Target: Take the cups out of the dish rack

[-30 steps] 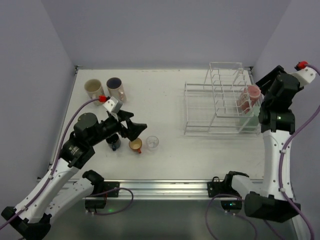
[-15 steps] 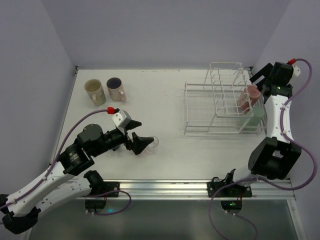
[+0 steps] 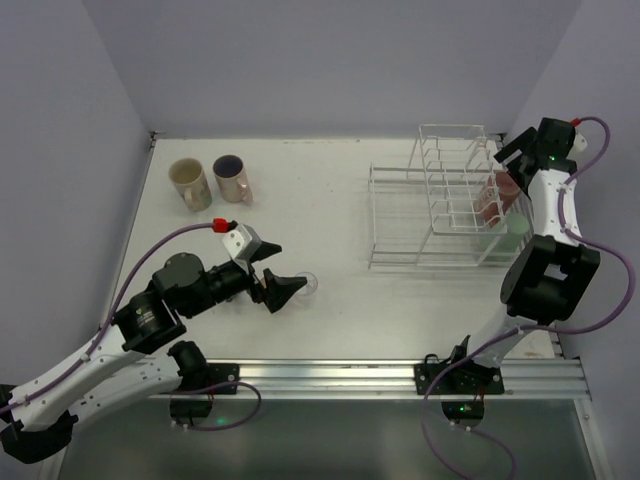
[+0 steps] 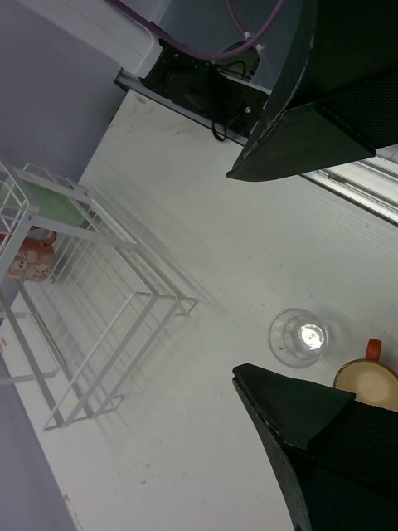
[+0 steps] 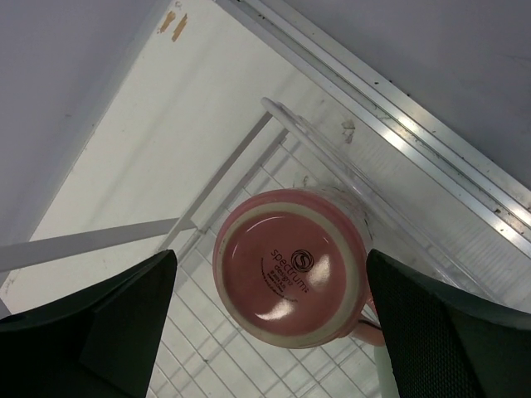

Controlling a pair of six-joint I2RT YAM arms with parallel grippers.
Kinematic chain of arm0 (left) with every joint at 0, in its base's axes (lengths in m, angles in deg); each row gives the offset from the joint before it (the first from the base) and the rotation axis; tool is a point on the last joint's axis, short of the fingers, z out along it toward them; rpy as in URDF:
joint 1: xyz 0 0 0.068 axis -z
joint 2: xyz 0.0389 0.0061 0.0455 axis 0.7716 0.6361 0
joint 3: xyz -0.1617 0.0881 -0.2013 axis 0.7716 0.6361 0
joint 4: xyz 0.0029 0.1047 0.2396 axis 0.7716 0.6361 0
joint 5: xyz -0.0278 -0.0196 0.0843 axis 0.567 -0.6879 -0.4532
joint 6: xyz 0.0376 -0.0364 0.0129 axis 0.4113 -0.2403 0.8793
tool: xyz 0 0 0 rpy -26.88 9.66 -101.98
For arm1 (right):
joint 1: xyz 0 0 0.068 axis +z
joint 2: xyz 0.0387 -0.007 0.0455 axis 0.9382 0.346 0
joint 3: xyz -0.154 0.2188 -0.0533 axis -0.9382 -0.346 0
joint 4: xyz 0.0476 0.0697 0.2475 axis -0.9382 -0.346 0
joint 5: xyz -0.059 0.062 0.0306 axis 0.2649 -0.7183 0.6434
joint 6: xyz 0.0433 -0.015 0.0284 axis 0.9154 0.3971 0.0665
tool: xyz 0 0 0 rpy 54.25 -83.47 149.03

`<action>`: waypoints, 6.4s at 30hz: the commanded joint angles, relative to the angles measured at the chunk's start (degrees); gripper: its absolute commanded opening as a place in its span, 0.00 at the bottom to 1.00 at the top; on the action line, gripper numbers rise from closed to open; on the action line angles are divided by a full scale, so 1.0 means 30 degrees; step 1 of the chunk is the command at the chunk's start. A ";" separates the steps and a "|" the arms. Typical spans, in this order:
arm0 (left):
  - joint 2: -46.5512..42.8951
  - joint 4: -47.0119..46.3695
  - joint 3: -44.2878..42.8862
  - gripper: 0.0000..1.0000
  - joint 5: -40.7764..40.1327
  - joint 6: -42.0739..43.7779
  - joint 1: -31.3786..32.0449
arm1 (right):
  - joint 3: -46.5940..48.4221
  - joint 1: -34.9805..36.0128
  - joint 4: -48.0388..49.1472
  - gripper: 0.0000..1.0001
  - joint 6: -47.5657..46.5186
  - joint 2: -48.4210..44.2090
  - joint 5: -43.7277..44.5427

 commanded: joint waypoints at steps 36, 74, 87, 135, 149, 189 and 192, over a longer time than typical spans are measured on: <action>-0.0059 -0.0226 0.0182 1.00 -0.0560 0.0414 0.0126 | 0.4358 0.0985 -0.5338 0.99 -0.1840 0.4068 0.0369; 0.0204 -0.0168 0.0182 1.00 -0.0825 0.0414 0.0097 | 0.4300 0.1251 -0.2029 0.44 -0.1724 0.0759 0.2273; 0.0380 -0.0168 0.0182 1.00 -0.0883 0.0443 0.0097 | 0.1869 0.1222 0.1165 0.41 -0.1285 -0.2931 0.3974; 0.7086 -1.2029 -0.2394 0.85 0.1485 -0.7025 -0.1453 | -1.1928 0.9161 1.9585 0.41 1.3243 -1.4538 -1.5153; 0.8669 -1.4756 -0.2220 0.79 0.3126 -0.7877 -0.3272 | -1.4713 1.0858 2.2493 0.42 1.4623 -1.4303 -1.7091; 2.8297 0.8707 -2.4249 0.00 -0.6276 0.1672 -0.8603 | -1.6062 1.3731 1.0102 0.99 0.3198 -1.9046 -1.0323; 2.9615 0.9262 -2.5157 0.00 -0.5806 0.2023 -0.8984 | -1.6120 1.3761 1.0189 0.99 0.3110 -1.9106 -1.0556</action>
